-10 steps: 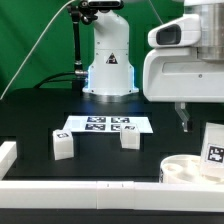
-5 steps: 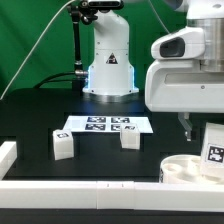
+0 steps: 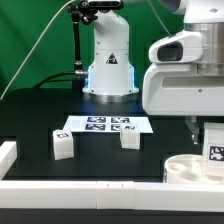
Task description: Assemble stool
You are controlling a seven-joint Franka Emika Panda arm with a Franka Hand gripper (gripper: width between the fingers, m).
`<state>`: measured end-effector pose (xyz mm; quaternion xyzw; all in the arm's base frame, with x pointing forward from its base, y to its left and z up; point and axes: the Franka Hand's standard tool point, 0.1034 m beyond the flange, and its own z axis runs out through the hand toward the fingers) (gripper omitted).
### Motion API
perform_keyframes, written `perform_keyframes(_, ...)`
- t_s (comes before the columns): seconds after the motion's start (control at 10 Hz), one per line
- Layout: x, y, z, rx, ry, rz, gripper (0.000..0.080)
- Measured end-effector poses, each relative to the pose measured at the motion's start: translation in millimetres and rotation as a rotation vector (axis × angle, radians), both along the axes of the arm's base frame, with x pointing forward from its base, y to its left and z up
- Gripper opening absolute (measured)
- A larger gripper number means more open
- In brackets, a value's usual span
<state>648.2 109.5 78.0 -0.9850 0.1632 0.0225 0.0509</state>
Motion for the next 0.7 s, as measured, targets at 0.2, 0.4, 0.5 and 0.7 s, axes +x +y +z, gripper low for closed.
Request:
perform_keyframes(0.2, 1.9, -2.2, -0.3, 0.03, -0.002, -0.083, 0.0337)
perform_keyframes(0.4, 1.0, -2.0, -1.0, 0.064, -0.009, -0.373, 0.0338)
perform_keyframes(0.5, 0.3, -1.2, -1.3, 0.072, -0.014, -0.475, 0.0338)
perform_keyframes(0.7, -1.4, 1.2, -2.0, 0.108, -0.001, -0.706, 0.0338)
